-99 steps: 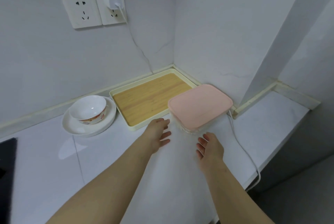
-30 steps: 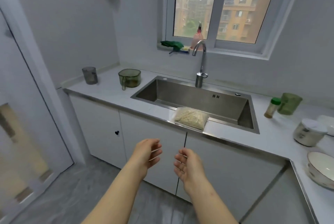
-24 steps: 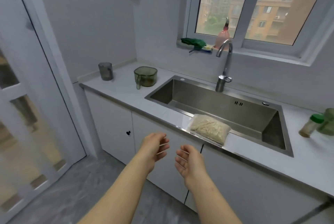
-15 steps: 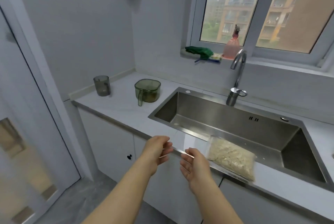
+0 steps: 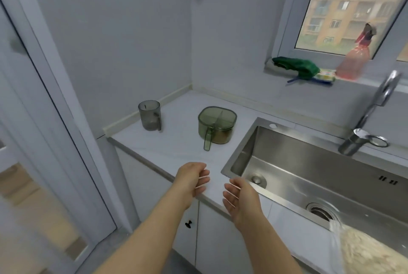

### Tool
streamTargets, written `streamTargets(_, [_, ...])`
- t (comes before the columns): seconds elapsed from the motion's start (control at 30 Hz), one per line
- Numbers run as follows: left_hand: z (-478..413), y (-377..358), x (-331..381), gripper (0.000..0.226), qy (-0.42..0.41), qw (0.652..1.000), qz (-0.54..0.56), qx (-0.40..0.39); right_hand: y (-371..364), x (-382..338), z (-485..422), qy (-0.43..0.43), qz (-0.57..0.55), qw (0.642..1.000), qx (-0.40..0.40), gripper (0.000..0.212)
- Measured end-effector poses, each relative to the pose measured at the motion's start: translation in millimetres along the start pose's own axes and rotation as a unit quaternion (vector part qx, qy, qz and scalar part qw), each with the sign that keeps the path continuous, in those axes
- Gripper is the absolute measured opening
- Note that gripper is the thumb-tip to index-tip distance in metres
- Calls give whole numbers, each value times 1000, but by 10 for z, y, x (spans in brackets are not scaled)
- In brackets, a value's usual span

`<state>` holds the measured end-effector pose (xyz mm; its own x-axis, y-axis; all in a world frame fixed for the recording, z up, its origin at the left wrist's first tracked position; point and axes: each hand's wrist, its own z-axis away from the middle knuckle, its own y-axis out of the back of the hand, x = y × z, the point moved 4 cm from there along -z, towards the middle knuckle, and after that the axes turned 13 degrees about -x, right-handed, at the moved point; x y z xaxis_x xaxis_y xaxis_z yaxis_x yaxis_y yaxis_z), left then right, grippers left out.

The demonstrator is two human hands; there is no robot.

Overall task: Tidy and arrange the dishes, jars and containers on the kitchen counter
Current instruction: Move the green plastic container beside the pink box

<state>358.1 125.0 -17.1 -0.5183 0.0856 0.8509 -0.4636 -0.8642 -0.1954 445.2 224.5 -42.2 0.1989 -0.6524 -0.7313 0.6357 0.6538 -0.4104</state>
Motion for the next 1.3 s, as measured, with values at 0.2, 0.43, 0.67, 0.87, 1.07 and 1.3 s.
streamTargets(0.2, [-655, 124, 351, 18, 16, 999, -12, 28, -272, -354, -752, 2, 0, 1000, 8, 12])
streamTargets(0.43, [-1557, 93, 864, 14, -16, 998, -28, 48, -404, -979, -1665, 21, 9, 997, 77, 35])
streamTargets(0.67, [-2234, 76, 1098, 62, -11, 998, -25, 59, -403, -1148, -2301, 0, 2, 998, 58, 58])
streamTargets(0.87, [-2518, 17, 1112, 24, 30, 999, 4, -29, -404, -1133, -2507, -17, -27, 999, 22, 47])
streamTargets(1.07, [-2685, 56, 1114, 22, 42, 996, 20, -71, -462, -1100, -2602, 19, -51, 998, 30, 41])
streamTargets(1.3, [-2746, 38, 1155, 31, 65, 989, 31, -130, -564, -1141, -2475, 71, -105, 990, 66, 41])
